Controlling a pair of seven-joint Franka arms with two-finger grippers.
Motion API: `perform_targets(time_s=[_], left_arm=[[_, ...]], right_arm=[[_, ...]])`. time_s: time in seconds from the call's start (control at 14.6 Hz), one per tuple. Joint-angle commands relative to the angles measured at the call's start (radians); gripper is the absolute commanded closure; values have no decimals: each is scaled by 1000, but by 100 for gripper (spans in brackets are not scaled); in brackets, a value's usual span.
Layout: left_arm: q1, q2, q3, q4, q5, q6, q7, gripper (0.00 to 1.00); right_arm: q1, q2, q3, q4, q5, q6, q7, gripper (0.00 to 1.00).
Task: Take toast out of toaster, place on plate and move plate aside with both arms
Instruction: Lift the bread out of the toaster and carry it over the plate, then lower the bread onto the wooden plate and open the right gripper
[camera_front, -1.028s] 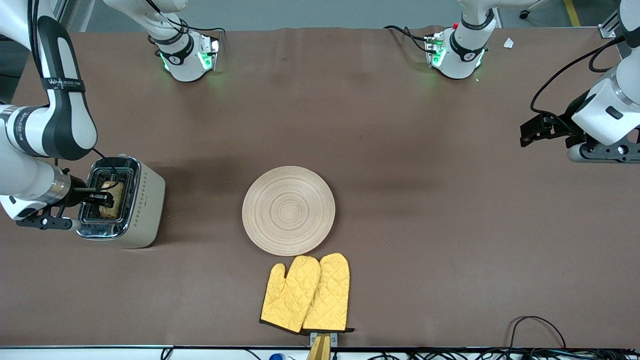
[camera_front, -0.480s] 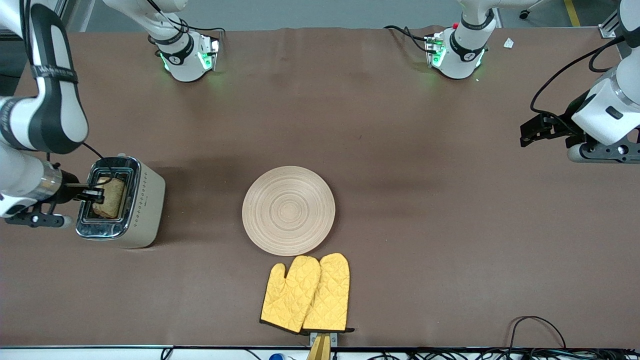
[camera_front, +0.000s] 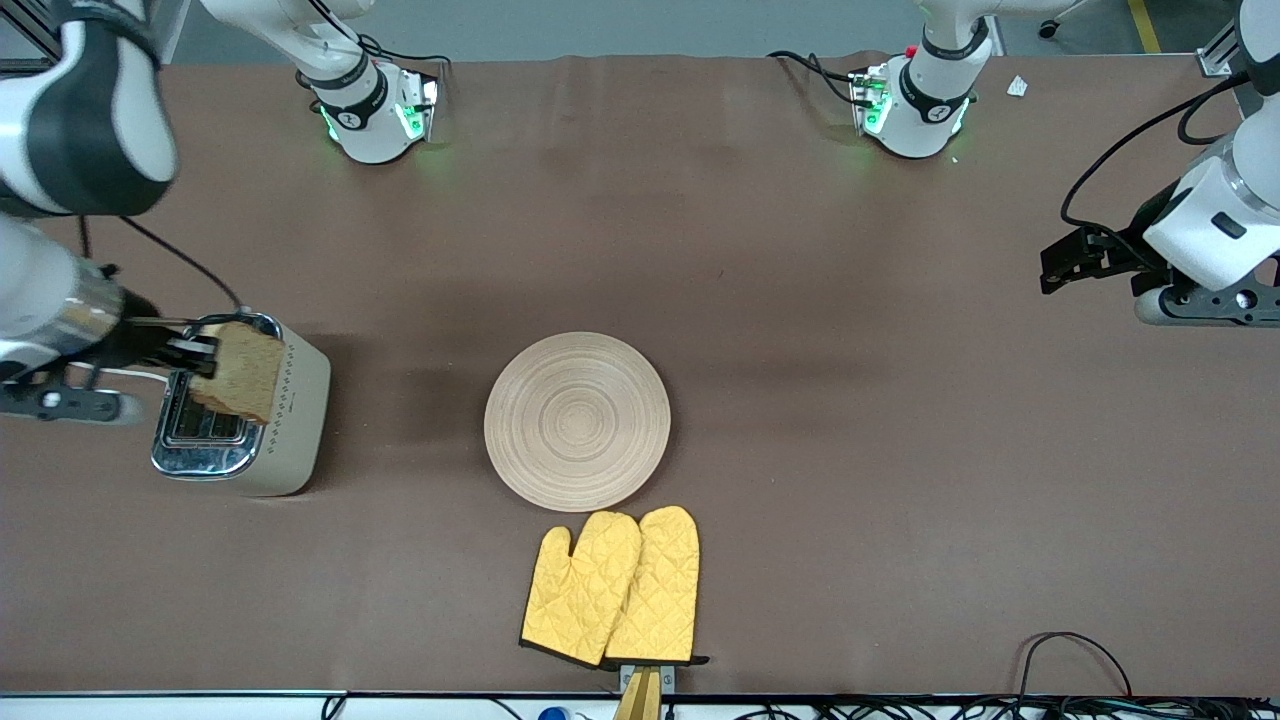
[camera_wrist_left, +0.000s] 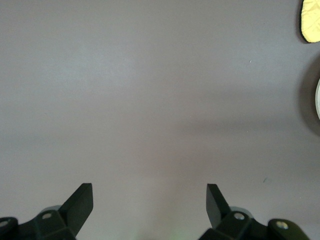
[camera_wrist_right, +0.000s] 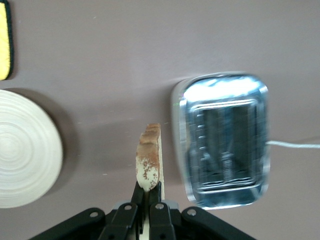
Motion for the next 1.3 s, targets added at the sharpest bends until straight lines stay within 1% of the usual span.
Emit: perform_targets(time_s=[0.0, 0.14, 0.21, 0.48, 0.55, 0.69, 0.96, 1.17, 1.23], left_arm=[[-3, 9, 2, 25, 18, -23, 10, 0], [-3, 9, 2, 25, 18, -23, 10, 0], [-3, 9, 2, 25, 18, -23, 10, 0], [-1, 9, 3, 25, 18, -23, 10, 0], [-2, 9, 2, 25, 18, -23, 9, 0], [-3, 9, 3, 25, 18, -23, 10, 0], [-2, 9, 2, 25, 18, -23, 10, 0], [-1, 8, 2, 25, 18, -23, 10, 0], [-1, 8, 3, 25, 18, -23, 10, 0]], right_arm=[[129, 112, -9, 18, -21, 59, 201, 95], [194, 179, -9, 25, -25, 130, 323, 95], [222, 210, -9, 42, -41, 144, 363, 95], [301, 331, -9, 128, -55, 149, 536, 95], [315, 350, -9, 131, -56, 158, 576, 95], [352, 374, -9, 133, -55, 217, 650, 95], [404, 413, -7, 150, -52, 270, 751, 95], [436, 440, -7, 151, -50, 348, 825, 88], [440, 443, -7, 150, -49, 374, 848, 80]])
